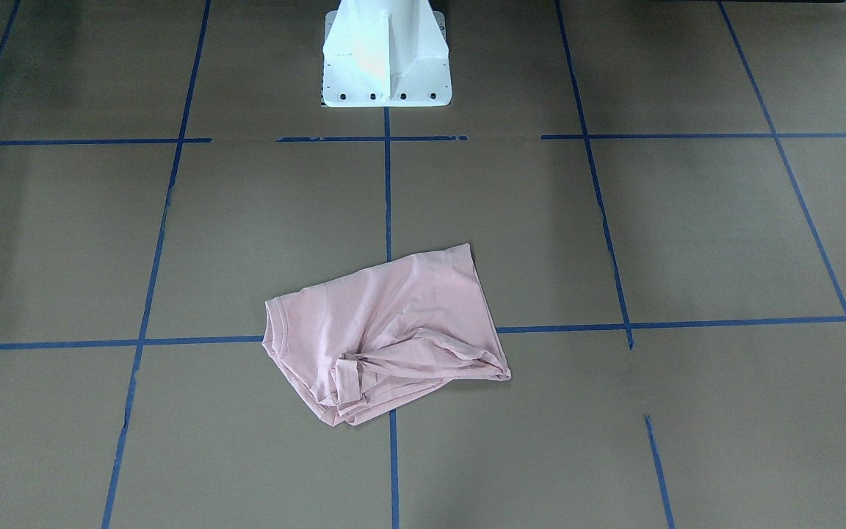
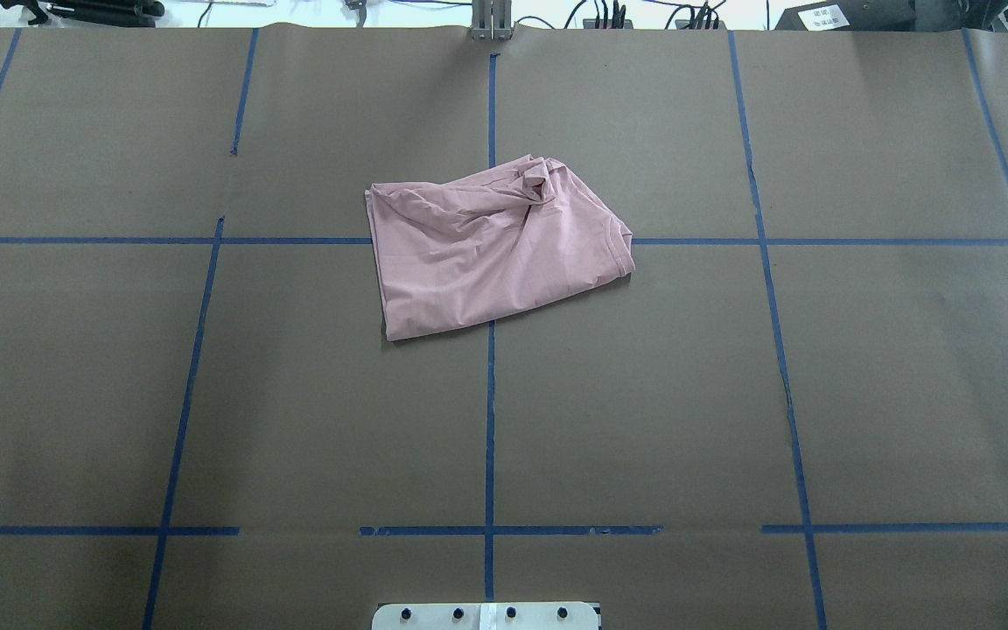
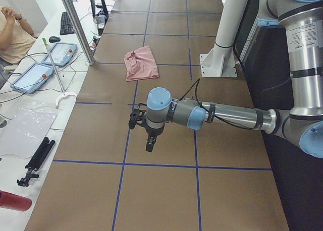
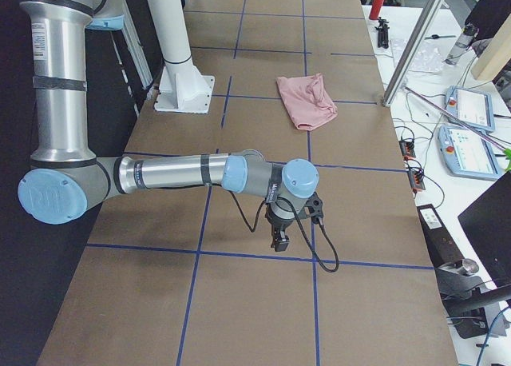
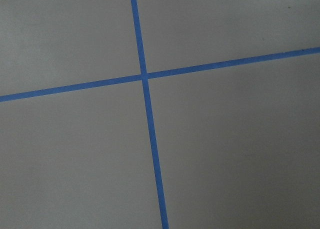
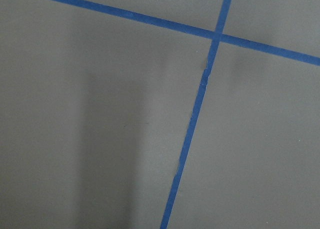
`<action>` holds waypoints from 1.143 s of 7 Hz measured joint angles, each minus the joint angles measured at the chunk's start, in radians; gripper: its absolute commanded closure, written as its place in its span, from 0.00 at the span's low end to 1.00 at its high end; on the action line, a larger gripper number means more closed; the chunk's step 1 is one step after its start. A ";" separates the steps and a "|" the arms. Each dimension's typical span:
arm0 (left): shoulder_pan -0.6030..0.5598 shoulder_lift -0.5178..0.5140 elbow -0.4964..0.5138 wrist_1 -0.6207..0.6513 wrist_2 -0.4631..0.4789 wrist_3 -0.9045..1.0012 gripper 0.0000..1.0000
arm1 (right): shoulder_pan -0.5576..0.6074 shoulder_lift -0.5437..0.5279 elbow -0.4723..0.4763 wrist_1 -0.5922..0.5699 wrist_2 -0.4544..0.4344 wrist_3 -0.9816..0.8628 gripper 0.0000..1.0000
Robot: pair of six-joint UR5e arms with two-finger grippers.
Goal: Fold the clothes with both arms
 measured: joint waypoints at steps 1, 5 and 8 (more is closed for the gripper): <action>0.006 0.008 -0.005 0.007 0.002 0.000 0.00 | -0.009 0.001 0.006 0.006 -0.010 -0.002 0.00; 0.031 0.001 -0.026 0.091 0.002 0.005 0.00 | -0.051 0.054 -0.060 0.015 -0.033 0.002 0.00; 0.020 -0.033 -0.027 0.260 0.004 0.040 0.00 | -0.052 0.043 -0.111 0.105 -0.058 0.028 0.00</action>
